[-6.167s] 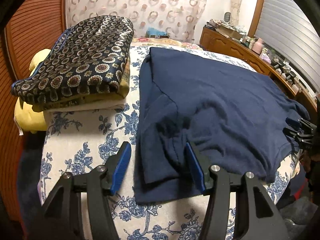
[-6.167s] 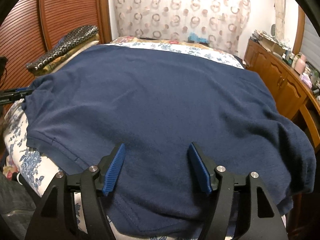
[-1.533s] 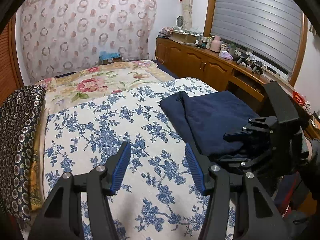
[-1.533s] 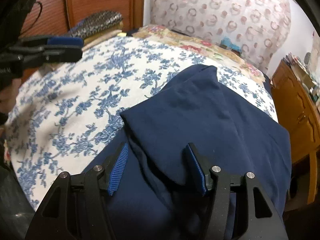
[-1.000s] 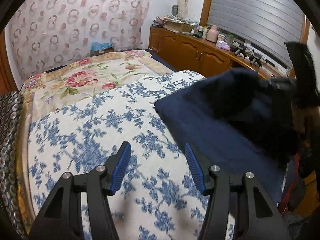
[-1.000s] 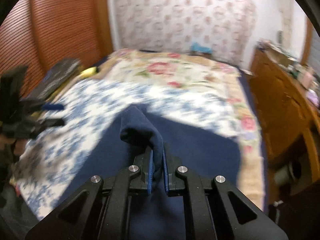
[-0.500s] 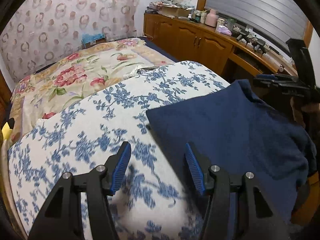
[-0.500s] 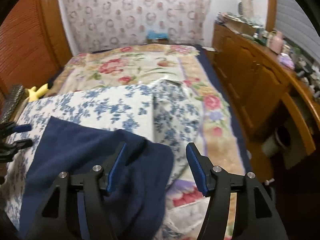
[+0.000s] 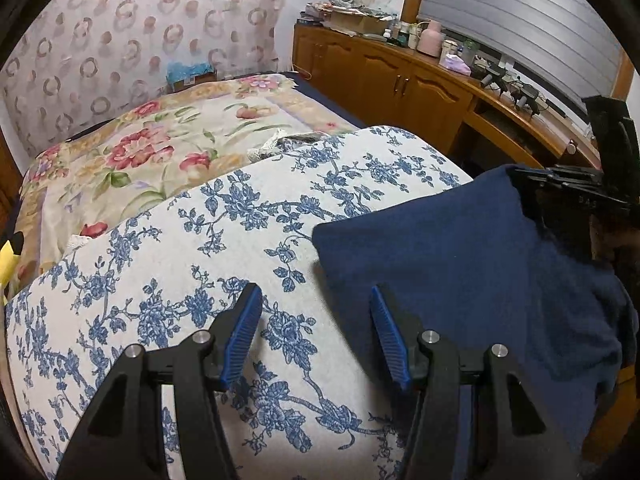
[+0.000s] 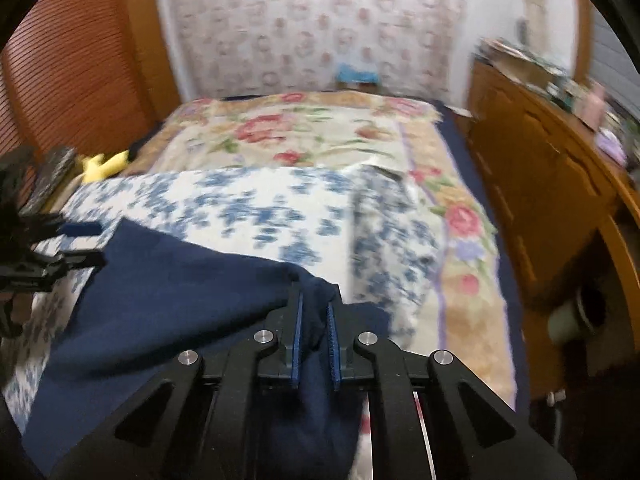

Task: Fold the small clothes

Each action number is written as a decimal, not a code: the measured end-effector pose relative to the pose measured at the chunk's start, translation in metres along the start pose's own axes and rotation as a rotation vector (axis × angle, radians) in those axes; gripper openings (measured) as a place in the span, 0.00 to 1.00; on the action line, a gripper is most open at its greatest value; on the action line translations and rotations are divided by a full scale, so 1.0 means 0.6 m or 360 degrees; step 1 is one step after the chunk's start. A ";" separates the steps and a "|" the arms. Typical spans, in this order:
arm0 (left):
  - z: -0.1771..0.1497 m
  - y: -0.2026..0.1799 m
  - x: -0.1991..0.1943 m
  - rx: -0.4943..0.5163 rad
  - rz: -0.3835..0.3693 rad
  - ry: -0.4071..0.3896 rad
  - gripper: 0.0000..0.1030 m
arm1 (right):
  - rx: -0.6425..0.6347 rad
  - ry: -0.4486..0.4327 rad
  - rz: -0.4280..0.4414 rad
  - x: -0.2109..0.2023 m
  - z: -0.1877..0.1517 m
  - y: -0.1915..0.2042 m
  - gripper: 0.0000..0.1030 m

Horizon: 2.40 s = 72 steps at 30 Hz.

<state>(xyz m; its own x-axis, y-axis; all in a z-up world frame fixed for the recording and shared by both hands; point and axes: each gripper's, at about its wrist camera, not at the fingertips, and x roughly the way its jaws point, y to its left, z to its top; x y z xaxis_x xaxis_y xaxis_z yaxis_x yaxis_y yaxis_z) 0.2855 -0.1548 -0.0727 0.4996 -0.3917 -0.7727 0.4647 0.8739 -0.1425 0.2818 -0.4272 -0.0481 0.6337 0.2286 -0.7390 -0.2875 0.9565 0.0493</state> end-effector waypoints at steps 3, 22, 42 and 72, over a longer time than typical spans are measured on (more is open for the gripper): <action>0.007 0.001 0.013 -0.0001 -0.0011 0.0022 0.54 | 0.0049 0.0036 -0.0018 0.003 -0.005 -0.007 0.08; 0.026 0.004 0.051 -0.0092 -0.0250 0.0039 0.09 | 0.0282 0.0179 0.0197 0.057 -0.024 -0.049 0.27; 0.047 -0.008 -0.438 0.0051 -0.0214 -0.0901 0.02 | -0.0199 -0.0783 0.0172 -0.334 0.090 0.133 0.08; -0.008 0.231 -0.307 -0.0208 0.0309 -0.0452 0.30 | -0.0423 -0.0330 -0.0022 -0.081 0.193 0.335 0.55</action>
<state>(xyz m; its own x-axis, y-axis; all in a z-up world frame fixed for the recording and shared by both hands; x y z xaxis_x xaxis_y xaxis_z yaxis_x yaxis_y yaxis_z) 0.2542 0.0397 0.0466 0.7610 -0.2630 -0.5930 0.2532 0.9621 -0.1017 0.2764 -0.2248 0.0754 0.7635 0.2742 -0.5847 -0.4379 0.8853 -0.1567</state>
